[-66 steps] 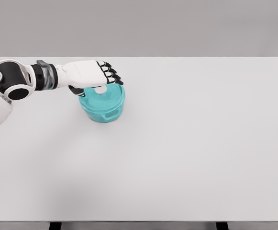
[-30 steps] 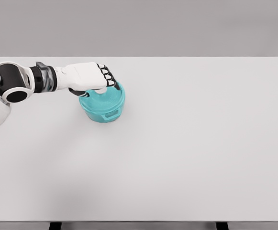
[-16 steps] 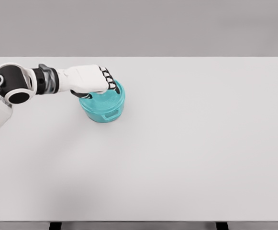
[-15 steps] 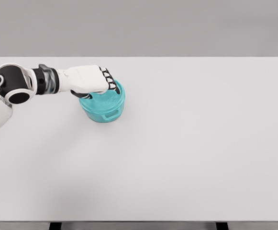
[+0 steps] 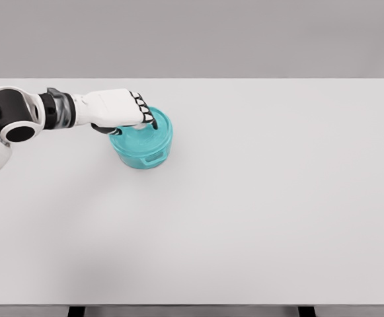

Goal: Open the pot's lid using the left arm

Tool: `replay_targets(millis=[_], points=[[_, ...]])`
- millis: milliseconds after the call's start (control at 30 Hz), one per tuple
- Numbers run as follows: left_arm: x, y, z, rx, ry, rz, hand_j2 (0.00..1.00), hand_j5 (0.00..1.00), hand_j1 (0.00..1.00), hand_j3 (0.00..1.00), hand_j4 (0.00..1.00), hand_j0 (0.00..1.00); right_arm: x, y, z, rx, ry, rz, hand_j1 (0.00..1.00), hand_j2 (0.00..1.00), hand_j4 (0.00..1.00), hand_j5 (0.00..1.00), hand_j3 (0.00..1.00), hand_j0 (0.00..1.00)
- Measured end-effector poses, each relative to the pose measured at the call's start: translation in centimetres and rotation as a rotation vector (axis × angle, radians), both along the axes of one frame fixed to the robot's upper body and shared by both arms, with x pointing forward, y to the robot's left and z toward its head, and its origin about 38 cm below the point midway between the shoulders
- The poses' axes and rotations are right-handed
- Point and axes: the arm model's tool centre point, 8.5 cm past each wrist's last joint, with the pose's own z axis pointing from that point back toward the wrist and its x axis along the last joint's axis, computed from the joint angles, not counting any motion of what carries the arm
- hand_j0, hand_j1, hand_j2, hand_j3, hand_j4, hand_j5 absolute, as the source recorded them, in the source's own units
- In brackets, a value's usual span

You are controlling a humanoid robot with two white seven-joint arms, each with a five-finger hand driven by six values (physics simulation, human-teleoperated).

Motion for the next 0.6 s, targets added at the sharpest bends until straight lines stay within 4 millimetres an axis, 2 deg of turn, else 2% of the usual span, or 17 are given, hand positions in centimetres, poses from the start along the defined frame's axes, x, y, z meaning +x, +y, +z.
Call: replay_targets(millis=[533,600], points=[[0.51,0.73,-0.21,0.005,0.007,0.027,0.7,0.7,0.7,0.7,0.7,0.7,0.0,0.0,0.0,0.0,0.0,0.0,1.0,1.0,1.0,1.0,1.0,1.0],[0.57,0.81,-0.27,0.006,0.009,0.03,0.68,0.68,0.68,0.68,0.68,0.68,0.0,0.0,0.0,0.0,0.0,0.0,1.0,1.0,1.0,1.0,1.0,1.0]])
